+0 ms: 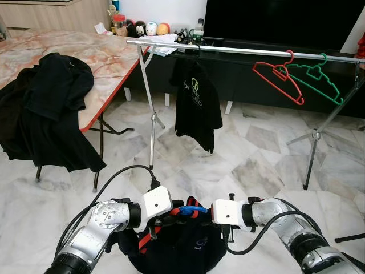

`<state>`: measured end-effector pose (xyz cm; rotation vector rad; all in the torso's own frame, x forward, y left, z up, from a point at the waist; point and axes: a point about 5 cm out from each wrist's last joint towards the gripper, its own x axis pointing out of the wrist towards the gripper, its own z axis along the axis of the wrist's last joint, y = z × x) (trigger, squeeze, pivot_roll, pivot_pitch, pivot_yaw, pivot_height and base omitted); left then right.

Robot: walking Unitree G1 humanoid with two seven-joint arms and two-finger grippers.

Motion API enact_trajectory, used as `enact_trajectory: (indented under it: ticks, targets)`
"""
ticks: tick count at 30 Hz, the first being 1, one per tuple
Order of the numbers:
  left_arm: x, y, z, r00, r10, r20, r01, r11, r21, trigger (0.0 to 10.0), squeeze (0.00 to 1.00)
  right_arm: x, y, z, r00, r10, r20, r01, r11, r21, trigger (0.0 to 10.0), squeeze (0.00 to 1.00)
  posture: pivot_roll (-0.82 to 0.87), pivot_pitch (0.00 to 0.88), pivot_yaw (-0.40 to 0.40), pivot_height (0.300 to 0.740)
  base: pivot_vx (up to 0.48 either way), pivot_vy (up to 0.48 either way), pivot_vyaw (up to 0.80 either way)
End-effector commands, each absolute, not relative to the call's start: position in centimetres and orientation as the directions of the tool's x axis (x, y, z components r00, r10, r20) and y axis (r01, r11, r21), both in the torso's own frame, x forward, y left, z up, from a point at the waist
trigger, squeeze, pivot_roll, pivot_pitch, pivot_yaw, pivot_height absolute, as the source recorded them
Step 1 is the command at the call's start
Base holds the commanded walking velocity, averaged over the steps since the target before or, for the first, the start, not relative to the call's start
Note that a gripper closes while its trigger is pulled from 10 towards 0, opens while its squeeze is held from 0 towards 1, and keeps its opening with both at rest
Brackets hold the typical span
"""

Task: Hang hanger

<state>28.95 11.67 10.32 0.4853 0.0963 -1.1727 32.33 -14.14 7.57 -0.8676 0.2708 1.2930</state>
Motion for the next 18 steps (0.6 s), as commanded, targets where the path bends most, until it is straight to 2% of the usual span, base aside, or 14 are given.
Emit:
enact_trajectory:
  ticks: [1, 4, 5, 6, 10, 17, 18]
  targets:
    - [28.53, 11.27, 10.59, 0.36, -0.871, -0.334, 0.909, 0.248, 0.334, 10.0, 0.0, 32.62, -14.26, 7.94, 0.305, 0.717, -0.627, -0.907, 0.018, -0.42, 0.0, 0.0, 0.07, 0.057, 0.006, 0.74, 0.0, 0.0, 0.0]
    - [28.43, 11.28, 10.64, 0.345, -0.874, -0.343, 0.915, 0.231, 0.33, 10.0, 0.0, 32.57, -14.23, 7.9, 0.3, 0.718, -0.628, -0.908, 0.012, -0.419, 0.0, 0.0, 0.07, 0.055, 0.006, 0.74, 0.0, 0.0, 0.0]
    - [28.37, 11.3, 10.66, 0.336, -0.876, -0.345, 0.919, 0.225, 0.324, 10.0, 0.14, 32.56, -14.22, 7.89, 0.298, 0.718, -0.629, -0.908, 0.011, -0.419, 0.0, 0.0, 0.07, 0.055, 0.006, 0.74, 0.0, 0.0, 0.0]
    - [28.37, 11.32, 10.76, 0.333, -0.879, -0.341, 0.921, 0.225, 0.319, 10.0, 1.0, 32.55, -14.19, 7.88, 0.297, 0.719, -0.628, -0.908, 0.01, -0.419, 0.0, 0.0, 0.07, 0.056, 0.007, 0.74, 0.0, 0.0, 0.0]
    - [28.45, 11.32, 11.18, 0.332, -0.886, -0.325, 0.92, 0.227, 0.32, 10.0, 1.0, 32.51, -14.1, 7.82, 0.294, 0.72, -0.628, -0.909, 0.007, -0.417, 0.0, 0.0, 0.07, 0.059, 0.007, 0.74, 0.0, 0.0, 0.0]
    - [27.9, 11.26, 11.38, 0.264, -0.899, -0.349, 0.944, 0.167, 0.283, 10.0, 1.0, 32.37, -13.97, 7.64, 0.285, 0.723, -0.629, -0.912, 0.003, -0.41, 0.0, 0.0, 0.07, 0.064, 0.005, 0.74, 0.0, 0.0, 0.0]
    - [27.71, 11.3, 11.34, 0.239, -0.899, -0.368, 0.952, 0.141, 0.273, 10.0, 0.0, 32.37, -13.96, 7.65, 0.284, 0.723, -0.629, -0.912, 0.001, -0.41, 0.0, 0.0, 0.07, 0.066, 0.006, 0.74, 0.0, 0.0, 0.0]
